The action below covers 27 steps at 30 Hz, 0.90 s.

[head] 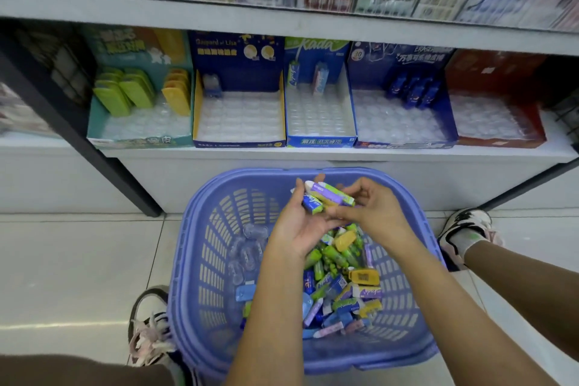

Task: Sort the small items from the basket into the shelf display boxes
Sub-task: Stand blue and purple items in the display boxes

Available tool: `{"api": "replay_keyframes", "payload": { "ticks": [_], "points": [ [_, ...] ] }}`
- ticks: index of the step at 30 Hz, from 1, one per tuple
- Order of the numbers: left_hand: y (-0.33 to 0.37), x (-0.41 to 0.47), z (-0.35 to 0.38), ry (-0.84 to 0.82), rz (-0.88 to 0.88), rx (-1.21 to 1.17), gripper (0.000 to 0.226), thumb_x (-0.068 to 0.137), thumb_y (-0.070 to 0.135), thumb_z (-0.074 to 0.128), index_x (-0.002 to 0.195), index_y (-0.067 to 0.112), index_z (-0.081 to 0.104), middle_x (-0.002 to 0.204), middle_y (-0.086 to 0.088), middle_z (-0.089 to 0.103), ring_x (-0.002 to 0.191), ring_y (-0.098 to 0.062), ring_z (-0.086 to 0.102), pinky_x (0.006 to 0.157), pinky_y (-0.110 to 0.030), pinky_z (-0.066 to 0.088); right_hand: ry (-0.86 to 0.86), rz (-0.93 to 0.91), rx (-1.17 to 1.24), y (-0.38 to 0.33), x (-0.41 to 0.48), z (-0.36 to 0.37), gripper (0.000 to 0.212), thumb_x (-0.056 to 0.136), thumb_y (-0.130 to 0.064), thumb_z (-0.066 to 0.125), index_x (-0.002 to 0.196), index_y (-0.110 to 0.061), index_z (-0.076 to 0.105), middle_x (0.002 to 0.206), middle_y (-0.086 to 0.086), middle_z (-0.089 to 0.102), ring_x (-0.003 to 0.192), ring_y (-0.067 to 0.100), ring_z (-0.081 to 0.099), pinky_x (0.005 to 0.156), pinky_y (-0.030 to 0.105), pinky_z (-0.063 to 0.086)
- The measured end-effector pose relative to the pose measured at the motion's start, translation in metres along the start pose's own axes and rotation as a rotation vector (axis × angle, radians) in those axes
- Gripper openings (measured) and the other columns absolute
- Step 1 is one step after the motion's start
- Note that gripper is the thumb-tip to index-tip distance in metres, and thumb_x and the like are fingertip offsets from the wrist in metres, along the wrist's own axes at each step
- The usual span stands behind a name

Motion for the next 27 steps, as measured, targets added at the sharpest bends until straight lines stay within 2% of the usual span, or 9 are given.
{"api": "replay_keyframes", "payload": {
  "ticks": [3,5,8,11,13,16,20,24,27],
  "points": [
    [0.016,-0.019,0.007,-0.007,0.067,-0.003,0.042,0.098,0.047,0.033,0.109,0.017,0.060,0.106,-0.014,0.065,0.094,-0.033,0.065,0.081,-0.059,0.045,-0.005,-0.124,-0.272,-0.026,-0.001,0.008,0.044,0.049,-0.034,0.090,0.063,-0.022,0.051,0.056,-0.007,0.059,0.048,0.003,0.044,0.045,0.019,0.036],
    [0.029,-0.030,0.012,-0.006,0.104,0.055,0.039,0.099,0.045,0.036,0.106,0.016,0.061,0.097,-0.012,0.069,0.086,-0.031,0.069,0.080,-0.058,0.048,-0.066,-0.138,-0.231,-0.042,-0.002,0.013,0.048,0.044,-0.041,0.090,0.064,-0.021,0.051,0.054,-0.005,0.055,0.049,0.007,0.044,0.046,0.021,0.039],
    [0.048,-0.045,0.019,-0.013,0.129,0.080,0.040,0.098,0.043,0.041,0.108,0.009,0.060,0.111,-0.020,0.065,0.098,-0.037,0.065,0.080,-0.059,0.051,-0.136,-0.107,0.031,-0.060,0.005,0.017,0.036,0.053,-0.033,0.082,0.076,-0.017,0.059,0.063,0.006,0.063,0.055,0.017,0.058,0.054,0.030,0.050],
    [0.067,-0.056,0.021,0.006,0.188,0.070,0.047,0.097,0.040,0.042,0.122,0.001,0.054,0.127,-0.025,0.056,0.108,-0.041,0.059,0.078,-0.055,0.053,-0.169,-0.079,0.177,-0.072,0.013,0.022,0.021,0.071,-0.026,0.071,0.083,-0.010,0.065,0.064,0.005,0.070,0.051,0.011,0.061,0.053,0.020,0.050],
    [0.079,-0.061,0.021,0.002,0.240,0.069,0.042,0.097,0.037,0.044,0.115,0.002,0.058,0.120,-0.024,0.061,0.098,-0.039,0.064,0.071,-0.050,0.058,-0.180,-0.059,0.229,-0.077,0.017,0.028,0.008,0.081,-0.021,0.066,0.081,-0.013,0.066,0.066,0.005,0.071,0.051,0.009,0.060,0.052,0.016,0.049],
    [0.095,-0.069,0.023,0.000,0.306,0.080,0.033,0.097,0.034,0.046,0.100,0.008,0.065,0.098,-0.018,0.068,0.088,-0.036,0.068,0.065,-0.047,0.059,-0.158,-0.049,0.242,-0.088,0.022,0.042,0.012,0.086,-0.020,0.063,0.080,-0.010,0.066,0.064,0.003,0.070,0.049,0.008,0.058,0.050,0.016,0.048],
    [0.119,-0.074,0.020,0.077,0.433,0.092,0.024,0.098,0.025,0.048,0.096,0.008,0.065,0.097,-0.017,0.066,0.084,-0.026,0.068,0.060,-0.038,0.059,-0.106,-0.113,0.162,-0.109,0.034,0.058,0.012,0.084,-0.019,0.066,0.080,-0.008,0.067,0.062,0.006,0.064,0.047,0.007,0.054,0.048,0.016,0.045],
    [0.147,-0.081,0.012,0.116,0.555,-0.013,0.014,0.097,0.013,0.051,0.094,0.005,0.062,0.091,-0.015,0.063,0.070,-0.023,0.071,0.058,-0.036,0.059,-0.089,-0.160,0.130,-0.132,0.056,0.071,0.009,0.085,-0.016,0.066,0.082,-0.008,0.068,0.057,-0.004,0.065,0.049,0.004,0.055,0.051,0.014,0.046],
    [0.165,-0.087,0.003,0.125,0.622,-0.068,0.010,0.096,0.009,0.052,0.096,0.005,0.060,0.091,-0.013,0.061,0.070,-0.025,0.072,0.059,-0.036,0.058,-0.022,-0.250,0.060,-0.151,0.081,0.079,0.012,0.087,-0.013,0.064,0.095,-0.005,0.068,0.068,-0.003,0.067,0.058,0.003,0.060,0.058,0.013,0.049]
  ]
}}
Point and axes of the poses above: each hand's wrist, its own x-axis towards the middle knuckle, its own z-axis out of the palm, y = z × x, the point moved 3 cm from there along x, towards the middle knuckle
